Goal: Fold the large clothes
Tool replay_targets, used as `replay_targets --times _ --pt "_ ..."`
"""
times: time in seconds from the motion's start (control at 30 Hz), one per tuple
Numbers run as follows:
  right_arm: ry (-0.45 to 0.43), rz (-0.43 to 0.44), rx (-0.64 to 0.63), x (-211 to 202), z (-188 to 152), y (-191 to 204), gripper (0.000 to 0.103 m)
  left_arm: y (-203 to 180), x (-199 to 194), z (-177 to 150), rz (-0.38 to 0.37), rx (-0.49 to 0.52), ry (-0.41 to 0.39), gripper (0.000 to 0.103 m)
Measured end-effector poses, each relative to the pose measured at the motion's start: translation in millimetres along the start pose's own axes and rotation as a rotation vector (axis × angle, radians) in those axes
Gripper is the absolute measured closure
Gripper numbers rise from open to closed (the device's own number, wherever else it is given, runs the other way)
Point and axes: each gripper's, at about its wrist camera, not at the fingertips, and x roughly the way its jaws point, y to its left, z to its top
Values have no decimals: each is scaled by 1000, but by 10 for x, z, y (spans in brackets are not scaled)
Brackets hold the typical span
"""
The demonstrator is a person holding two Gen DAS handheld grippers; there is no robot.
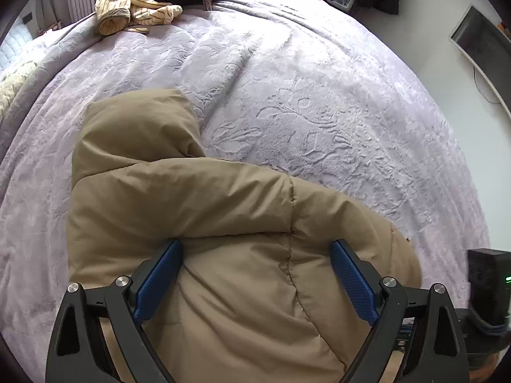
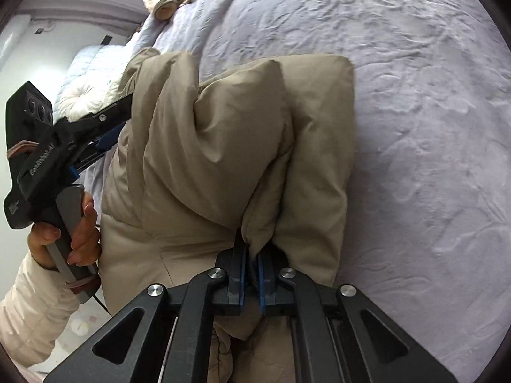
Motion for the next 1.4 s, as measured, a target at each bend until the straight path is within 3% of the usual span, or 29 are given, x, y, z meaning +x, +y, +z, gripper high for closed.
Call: replay_targets --times 0.17,0.37,0.47,0.57,0.73,0.97,1.07,1.17,1.4 --pt "-39 -45 30 -454 -228 -34 97 30 47 -9 10 9 5 9" --pt "-163 -118 6 -881 -429 229 97 31 42 -17 15 14 6 9" --pt "-184 -143 -77 -833 -395 550 97 29 37 -21 18 15 6 9" --pt "-147 -225 -156 -636 -393 765 97 38 24 -24 16 15 5 9" --pt "-40 -378 -200 -225 -515 703 97 7 -43 -48 11 37 5 9" --pt "-20 -512 -243 41 -471 644 97 127 -442 -157 -25 -6 -16 9" --pt "-20 -536 -209 54 -446 498 98 238 -656 -309 -17 -14 -25 9" --pt "-21 -492 -156 21 -457 361 98 345 -831 -508 -1 -21 -24 9" --pt "-12 -518 -167 45 -432 482 97 560 -1075 -947 20 -68 19 9"
